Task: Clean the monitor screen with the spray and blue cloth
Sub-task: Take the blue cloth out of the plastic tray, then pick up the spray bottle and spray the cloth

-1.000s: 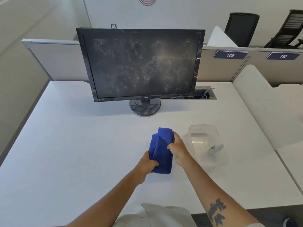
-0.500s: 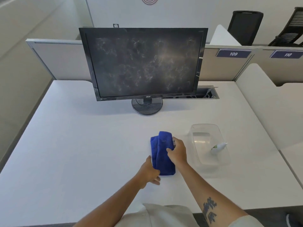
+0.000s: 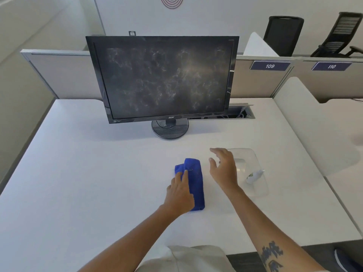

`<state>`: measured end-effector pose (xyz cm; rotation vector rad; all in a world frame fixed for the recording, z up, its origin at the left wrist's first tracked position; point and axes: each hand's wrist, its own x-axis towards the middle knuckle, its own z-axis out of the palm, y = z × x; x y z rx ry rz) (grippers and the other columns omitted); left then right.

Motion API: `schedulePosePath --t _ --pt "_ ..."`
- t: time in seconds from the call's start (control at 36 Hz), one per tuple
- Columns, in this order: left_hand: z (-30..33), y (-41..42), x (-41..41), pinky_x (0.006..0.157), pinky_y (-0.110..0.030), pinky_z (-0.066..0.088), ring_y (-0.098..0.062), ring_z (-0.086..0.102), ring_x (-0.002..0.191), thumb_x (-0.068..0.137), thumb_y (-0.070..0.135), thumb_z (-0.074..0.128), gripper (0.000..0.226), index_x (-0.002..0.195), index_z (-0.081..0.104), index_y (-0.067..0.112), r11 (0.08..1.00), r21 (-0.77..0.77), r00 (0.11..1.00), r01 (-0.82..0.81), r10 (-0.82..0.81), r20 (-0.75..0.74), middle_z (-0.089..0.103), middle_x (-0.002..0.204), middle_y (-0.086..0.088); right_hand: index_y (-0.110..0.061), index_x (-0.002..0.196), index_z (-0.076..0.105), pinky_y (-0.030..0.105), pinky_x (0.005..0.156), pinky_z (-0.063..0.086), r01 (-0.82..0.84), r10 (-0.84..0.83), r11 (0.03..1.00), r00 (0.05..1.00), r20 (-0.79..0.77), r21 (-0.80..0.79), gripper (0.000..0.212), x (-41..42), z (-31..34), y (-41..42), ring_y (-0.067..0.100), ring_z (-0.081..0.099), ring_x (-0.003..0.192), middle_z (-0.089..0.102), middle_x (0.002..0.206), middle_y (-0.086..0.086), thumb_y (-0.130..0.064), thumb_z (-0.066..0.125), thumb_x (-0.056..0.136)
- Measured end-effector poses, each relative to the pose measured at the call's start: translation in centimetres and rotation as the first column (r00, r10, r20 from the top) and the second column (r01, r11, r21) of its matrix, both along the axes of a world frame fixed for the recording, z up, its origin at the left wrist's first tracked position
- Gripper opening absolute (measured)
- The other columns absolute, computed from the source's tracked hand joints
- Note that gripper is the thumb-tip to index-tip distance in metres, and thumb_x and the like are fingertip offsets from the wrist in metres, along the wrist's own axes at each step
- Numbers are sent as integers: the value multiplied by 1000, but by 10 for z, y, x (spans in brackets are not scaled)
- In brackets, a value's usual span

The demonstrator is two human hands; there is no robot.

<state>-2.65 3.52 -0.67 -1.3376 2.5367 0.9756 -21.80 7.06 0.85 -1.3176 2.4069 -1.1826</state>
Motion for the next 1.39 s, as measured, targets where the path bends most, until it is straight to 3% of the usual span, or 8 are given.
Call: schedulePosePath --t 0.11,0.22,0.39,0.64,0.92,1.11,1.22,1.39 --pt "4 12 -20 124 -45 36 -30 27 159 99 22 65 91 171 11 13 994 38 991 107 -104 -85 18 175 -6 -10 117 81 51 91 59 104 -109 994 983 -148 -42 32 -23 9 11 33 63 112 77 116 7 5 77 89" --pt "7 27 -38 123 -47 36 -28 21 162 101 23 64 91 172 8 15 973 44 967 228 -221 -127 11 178 -5 -17 108 83 50 91 47 249 -216 964 939 -269 94 28 -46 18 29 37 60 116 77 116 1 -2 82 84" --pt "4 44 -58 131 -46 28 -28 9 167 104 31 64 94 173 1 18 926 38 920 376 -368 -138 -6 182 -5 -23 120 81 47 101 34 345 -212 859 912 -352 378 33 -79 20 62 32 47 133 65 138 0 -15 84 88" --pt "0 57 -74 135 -43 10 -25 -5 168 105 29 64 95 173 -1 16 880 6 873 475 -470 -130 -10 181 -5 -28 134 73 45 104 44 311 -98 724 930 -355 616 44 -98 5 95 30 48 131 60 142 1 -27 80 91" --pt "-2 55 -76 135 -44 11 -24 -2 168 107 27 63 91 173 0 19 880 10 873 475 -469 -129 -9 182 -2 -9 137 70 42 90 59 208 -80 795 967 -241 571 47 -98 -4 99 36 64 118 63 131 11 6 69 92" --pt "-1 52 -73 134 -48 15 -26 2 168 107 30 63 89 173 3 22 906 28 897 423 -414 -155 -5 182 -2 -6 123 72 33 77 47 172 -108 847 982 -154 503 37 -98 -8 100 40 70 104 73 115 13 7 73 88" --pt "-2 48 -67 131 -51 23 -26 6 168 107 35 63 90 173 2 27 934 47 920 355 -340 -196 -5 182 1 -6 115 67 35 78 49 168 -150 885 986 -76 434 29 -98 -2 100 38 68 100 71 110 10 5 75 90" --pt "0 38 -55 133 -48 24 -22 15 166 106 36 63 85 173 10 26 972 69 930 222 -190 -314 9 181 3 -15 102 63 29 68 45 166 -162 954 986 -38 252 30 -90 37 86 28 66 76 67 81 0 -3 83 82"
